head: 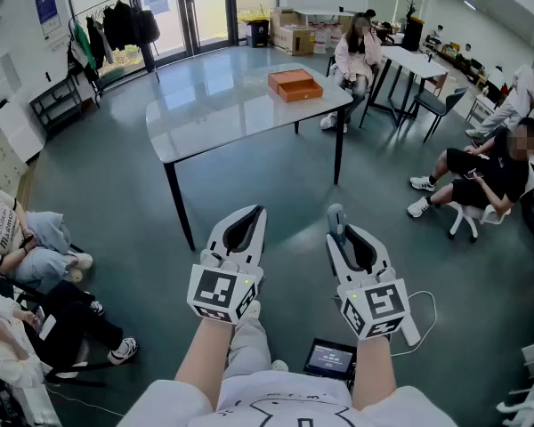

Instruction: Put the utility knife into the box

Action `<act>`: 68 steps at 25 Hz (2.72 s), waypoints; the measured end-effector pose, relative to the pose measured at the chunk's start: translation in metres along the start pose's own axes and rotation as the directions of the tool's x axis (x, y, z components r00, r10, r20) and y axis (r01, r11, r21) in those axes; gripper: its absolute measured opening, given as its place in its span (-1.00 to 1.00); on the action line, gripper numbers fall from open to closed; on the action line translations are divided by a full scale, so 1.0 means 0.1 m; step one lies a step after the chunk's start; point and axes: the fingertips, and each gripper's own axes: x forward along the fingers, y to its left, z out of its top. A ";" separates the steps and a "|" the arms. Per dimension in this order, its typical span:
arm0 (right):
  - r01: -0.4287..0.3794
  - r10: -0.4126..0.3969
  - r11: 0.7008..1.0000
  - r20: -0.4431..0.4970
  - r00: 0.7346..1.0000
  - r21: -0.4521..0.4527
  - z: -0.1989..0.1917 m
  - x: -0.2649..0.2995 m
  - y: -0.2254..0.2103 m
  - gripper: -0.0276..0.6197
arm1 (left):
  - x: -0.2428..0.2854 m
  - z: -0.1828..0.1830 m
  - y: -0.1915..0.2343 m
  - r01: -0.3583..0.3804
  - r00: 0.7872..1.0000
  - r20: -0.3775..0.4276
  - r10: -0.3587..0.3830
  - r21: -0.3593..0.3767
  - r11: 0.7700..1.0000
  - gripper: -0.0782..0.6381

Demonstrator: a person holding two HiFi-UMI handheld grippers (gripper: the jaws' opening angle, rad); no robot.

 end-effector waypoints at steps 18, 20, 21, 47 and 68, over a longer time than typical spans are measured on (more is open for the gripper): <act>-0.008 0.008 1.000 0.006 1.000 0.022 -0.04 0.29 -0.15 -0.51 | 0.29 -0.07 0.18 -0.004 1.000 0.016 0.004 -0.011 1.000 -0.74; -0.011 0.011 1.000 0.003 1.000 0.023 -0.03 0.43 -0.21 -0.51 | 0.42 -0.09 0.27 -0.001 1.000 0.017 0.002 -0.016 1.000 -0.74; -0.012 0.012 1.000 -0.001 1.000 0.023 -0.02 0.50 -0.24 -0.51 | 0.49 -0.10 0.31 0.001 1.000 0.016 -0.001 -0.019 1.000 -0.74; 0.065 -0.065 0.997 -0.014 0.998 0.049 0.12 2.57 -0.70 -0.50 | 2.00 -0.41 1.78 0.120 0.992 0.037 -0.118 -0.076 0.990 -0.74; 0.098 -0.097 0.994 -0.029 0.995 0.054 0.07 3.28 -1.06 -0.50 | 2.71 -0.64 2.22 0.155 0.988 0.030 -0.152 -0.102 0.983 -0.74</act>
